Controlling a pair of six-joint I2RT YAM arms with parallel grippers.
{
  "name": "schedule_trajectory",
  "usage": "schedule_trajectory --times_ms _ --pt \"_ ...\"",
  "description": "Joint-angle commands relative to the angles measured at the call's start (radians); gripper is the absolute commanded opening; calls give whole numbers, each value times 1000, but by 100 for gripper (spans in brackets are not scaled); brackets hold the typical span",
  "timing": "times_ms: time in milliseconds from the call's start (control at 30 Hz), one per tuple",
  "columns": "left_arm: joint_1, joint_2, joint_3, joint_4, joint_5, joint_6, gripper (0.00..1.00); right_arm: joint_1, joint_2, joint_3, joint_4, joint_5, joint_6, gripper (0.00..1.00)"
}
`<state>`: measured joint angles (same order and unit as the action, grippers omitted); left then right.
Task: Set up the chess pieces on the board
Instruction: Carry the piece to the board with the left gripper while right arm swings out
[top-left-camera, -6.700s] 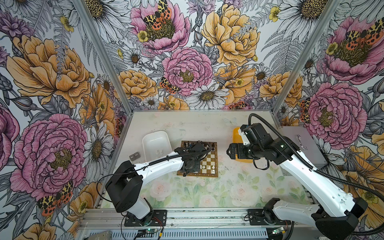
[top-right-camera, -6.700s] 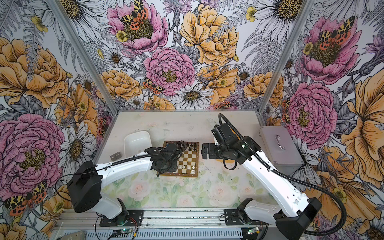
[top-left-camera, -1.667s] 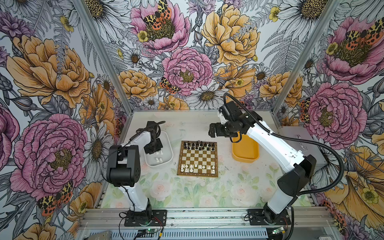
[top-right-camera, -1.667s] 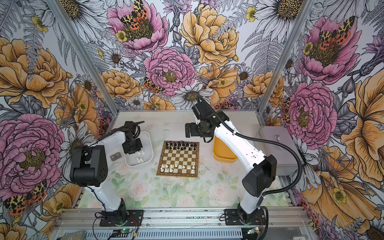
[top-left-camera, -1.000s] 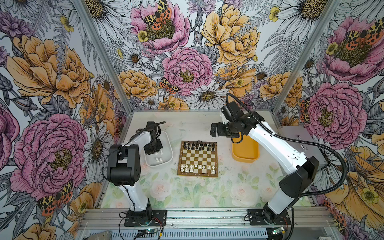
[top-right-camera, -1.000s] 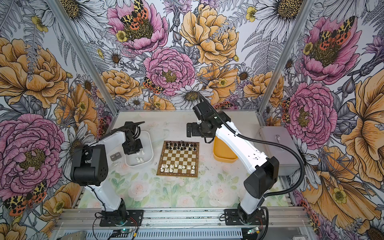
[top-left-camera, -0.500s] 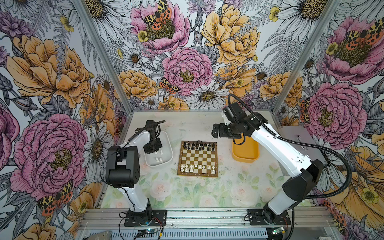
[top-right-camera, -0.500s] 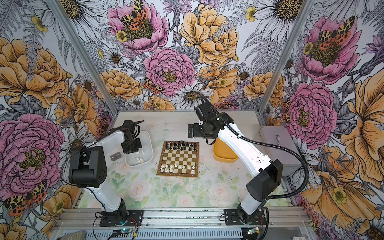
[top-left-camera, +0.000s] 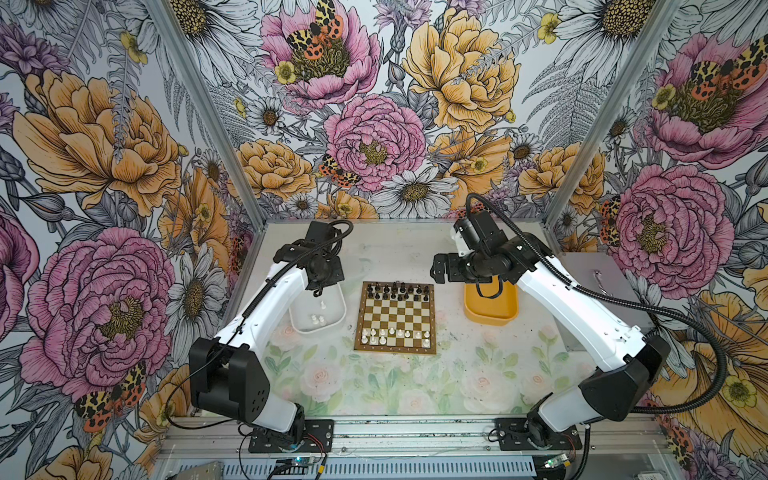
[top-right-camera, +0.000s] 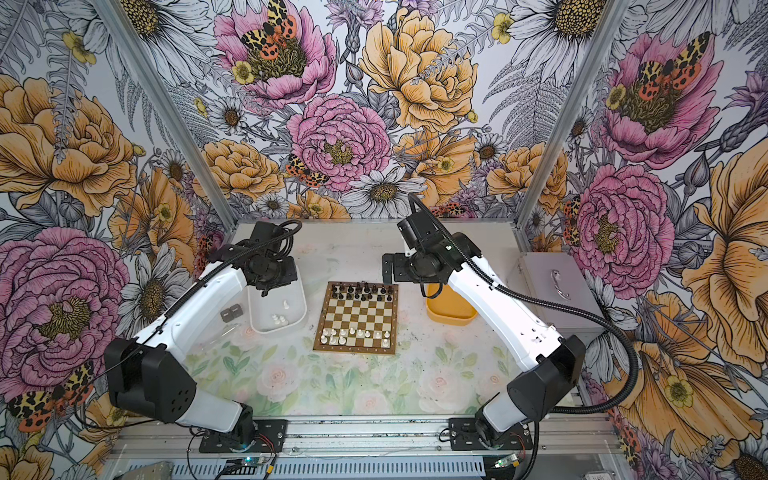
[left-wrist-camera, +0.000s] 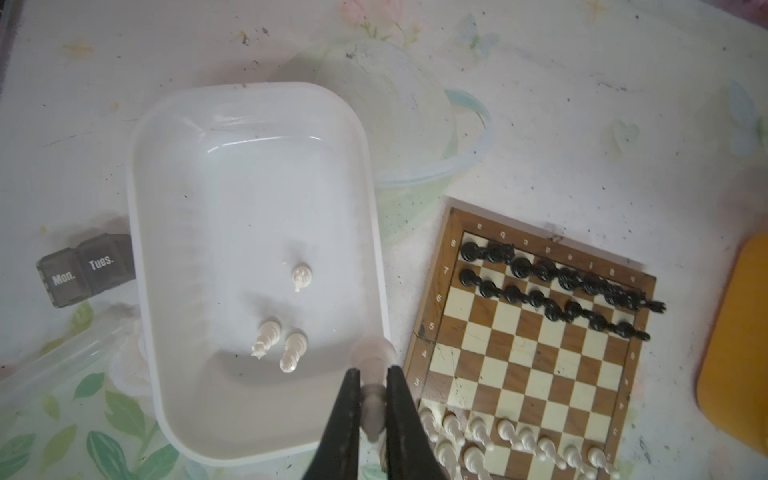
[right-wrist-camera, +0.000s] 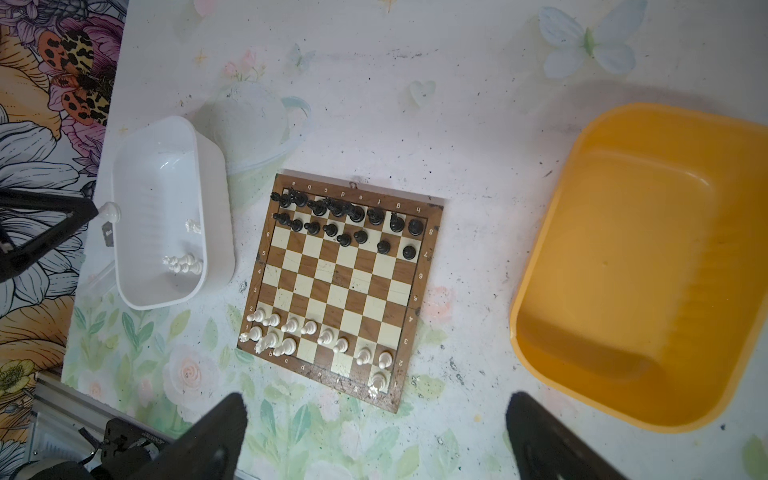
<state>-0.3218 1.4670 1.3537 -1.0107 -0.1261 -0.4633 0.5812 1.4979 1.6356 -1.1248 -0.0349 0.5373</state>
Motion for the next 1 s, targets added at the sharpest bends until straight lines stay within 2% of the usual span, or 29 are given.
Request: schedule_trajectory --times_ms 0,233,267,567,767,967 --pt "-100 -56 -13 -61 -44 -107 8 5 -84 -43 -7 -9 -11 100" --pt "-350 -110 -73 -68 -76 -275 9 7 -242 -189 -17 -24 8 100" --pt "-392 -107 -80 -69 -117 -300 9 9 -267 -210 -21 -23 14 100" --pt "-667 -15 -85 -49 -199 -461 9 31 -457 -357 -65 -19 70 100" --pt "-743 78 -91 40 -179 -473 9 35 -514 -368 -97 -9 79 100" --pt "-747 150 -108 121 -152 -454 9 37 -537 -359 -132 7 78 100"
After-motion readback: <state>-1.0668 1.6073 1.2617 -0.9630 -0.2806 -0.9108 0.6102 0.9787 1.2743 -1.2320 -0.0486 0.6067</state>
